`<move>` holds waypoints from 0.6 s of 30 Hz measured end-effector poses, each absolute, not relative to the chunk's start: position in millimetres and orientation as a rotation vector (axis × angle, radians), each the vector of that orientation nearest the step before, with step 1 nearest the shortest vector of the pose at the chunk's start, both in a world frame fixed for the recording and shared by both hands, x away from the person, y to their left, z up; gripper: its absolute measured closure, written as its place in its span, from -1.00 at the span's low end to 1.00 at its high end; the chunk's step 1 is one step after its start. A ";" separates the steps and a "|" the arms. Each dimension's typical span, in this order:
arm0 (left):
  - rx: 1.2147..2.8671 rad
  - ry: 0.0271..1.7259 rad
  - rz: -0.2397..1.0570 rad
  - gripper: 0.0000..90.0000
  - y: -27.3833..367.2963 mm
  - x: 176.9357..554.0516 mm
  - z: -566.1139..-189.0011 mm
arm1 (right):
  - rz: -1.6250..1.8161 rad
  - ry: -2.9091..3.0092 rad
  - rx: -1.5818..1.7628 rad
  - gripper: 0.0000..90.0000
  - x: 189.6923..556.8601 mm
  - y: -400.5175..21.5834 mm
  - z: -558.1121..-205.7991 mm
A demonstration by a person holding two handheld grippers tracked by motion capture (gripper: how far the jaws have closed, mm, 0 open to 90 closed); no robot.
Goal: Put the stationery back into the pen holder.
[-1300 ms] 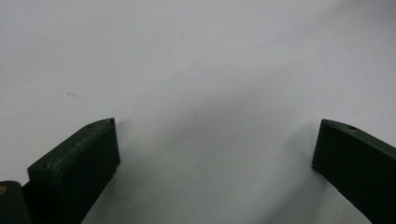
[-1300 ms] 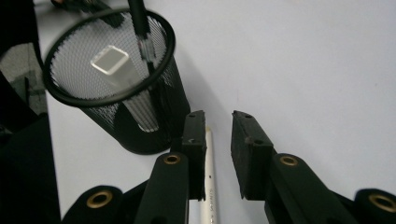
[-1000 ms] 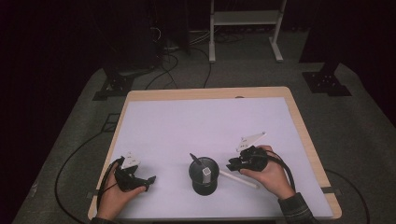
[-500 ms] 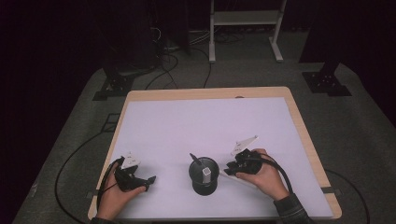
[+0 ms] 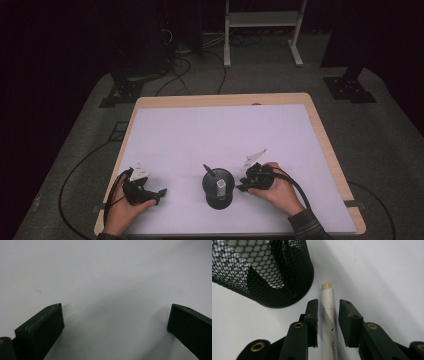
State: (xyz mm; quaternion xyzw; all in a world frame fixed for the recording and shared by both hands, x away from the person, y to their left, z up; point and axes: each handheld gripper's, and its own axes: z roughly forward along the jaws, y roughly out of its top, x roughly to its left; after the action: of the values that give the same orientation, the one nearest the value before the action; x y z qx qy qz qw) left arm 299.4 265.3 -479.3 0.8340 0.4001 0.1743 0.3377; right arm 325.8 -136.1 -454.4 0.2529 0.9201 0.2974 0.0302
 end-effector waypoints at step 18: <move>2.173 1.043 0.454 -1.00 265.3 299.4 -479.3 | 0.768 2.825 0.799 0.54 340.6 -139.7 -451.2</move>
State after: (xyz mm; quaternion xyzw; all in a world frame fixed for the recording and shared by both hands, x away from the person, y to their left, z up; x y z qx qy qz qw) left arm 299.4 265.3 -479.3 0.8340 0.4003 0.1741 0.3375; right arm 340.6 -139.7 -451.2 0.2629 0.9296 0.2528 0.0535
